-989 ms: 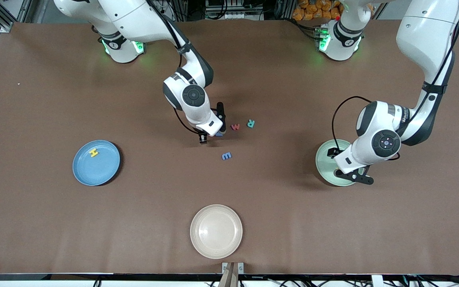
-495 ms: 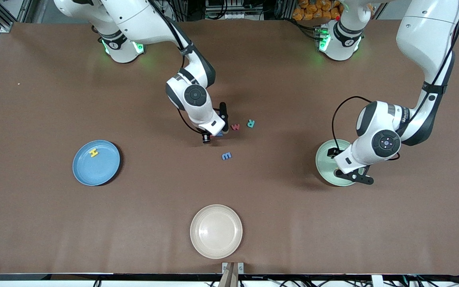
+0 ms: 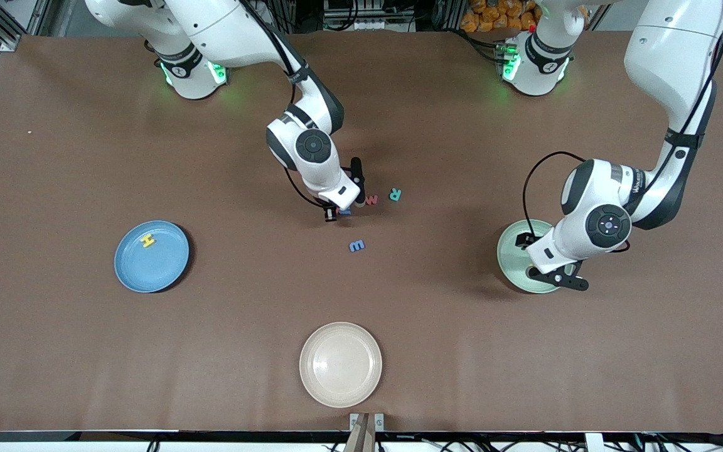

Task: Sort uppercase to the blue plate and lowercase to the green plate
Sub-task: 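Grasp the pink O with the right gripper and lift it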

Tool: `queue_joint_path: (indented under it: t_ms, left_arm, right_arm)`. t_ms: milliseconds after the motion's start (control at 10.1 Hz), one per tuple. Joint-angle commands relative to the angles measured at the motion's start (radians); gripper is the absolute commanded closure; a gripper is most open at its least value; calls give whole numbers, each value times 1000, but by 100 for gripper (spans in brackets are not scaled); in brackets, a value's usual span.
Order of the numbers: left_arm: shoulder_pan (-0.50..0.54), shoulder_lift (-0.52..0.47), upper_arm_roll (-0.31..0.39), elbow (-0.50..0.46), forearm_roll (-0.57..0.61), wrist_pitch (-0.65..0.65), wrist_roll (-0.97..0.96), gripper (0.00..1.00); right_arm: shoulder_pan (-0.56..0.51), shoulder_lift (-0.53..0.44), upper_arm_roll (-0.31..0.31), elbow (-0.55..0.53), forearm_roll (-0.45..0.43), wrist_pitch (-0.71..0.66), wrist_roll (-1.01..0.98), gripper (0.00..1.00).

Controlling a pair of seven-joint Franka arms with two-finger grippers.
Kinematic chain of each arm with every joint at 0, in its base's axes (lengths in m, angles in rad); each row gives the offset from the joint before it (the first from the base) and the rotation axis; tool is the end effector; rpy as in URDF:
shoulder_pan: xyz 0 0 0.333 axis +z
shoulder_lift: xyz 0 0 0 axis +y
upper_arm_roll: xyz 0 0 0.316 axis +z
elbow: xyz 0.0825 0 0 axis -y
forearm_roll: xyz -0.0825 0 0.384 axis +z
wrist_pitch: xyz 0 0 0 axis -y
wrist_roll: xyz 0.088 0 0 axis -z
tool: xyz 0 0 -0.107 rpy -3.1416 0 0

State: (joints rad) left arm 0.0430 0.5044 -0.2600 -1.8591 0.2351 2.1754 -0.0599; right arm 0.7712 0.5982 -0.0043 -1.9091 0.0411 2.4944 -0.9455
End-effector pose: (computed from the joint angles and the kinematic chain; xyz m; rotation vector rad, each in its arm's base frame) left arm 0.6106 -0.1173 0.2419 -3.0244 0.4365 0.2369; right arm 0.4514 0.4348 0.1791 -2.0812 -2.3222 0.0169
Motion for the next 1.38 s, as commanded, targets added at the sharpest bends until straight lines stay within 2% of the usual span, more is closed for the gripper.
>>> queue_joint_path:
  t_ms: [0,99,297,692,989,1187,1286]
  left_arm:
    - [-2,6,-1,14,-19,-3,-1,0]
    - [-2,6,-1,14,-19,-3,-1,0]
    - [-2,6,-1,14,-19,-3,-1,0]
    - [-3,22,-1,37,-20,-2,-8,0]
    - [-69,71,-1,105,-19,-3,-124,0]
    - [-144,115,-1,173,-19,-3,-259,0]
    - [-179,124,-1,194,-20,-3,-324,0]
  right_arm:
    - [2,15,0,18,19,-5,-9,85]
    - [-1,14,-2,18,14,-9,-12,100]
    - [-15,-4,-3,25,11,-66,-9,100]
    - [-44,-61,-8,156,11,-374,-1,100]
    - [-171,-161,-11,176,13,-558,10,100]
    - [-313,-178,-23,273,2,-733,-4,100]
    - [-375,-178,-26,303,-29,-774,-1,100]
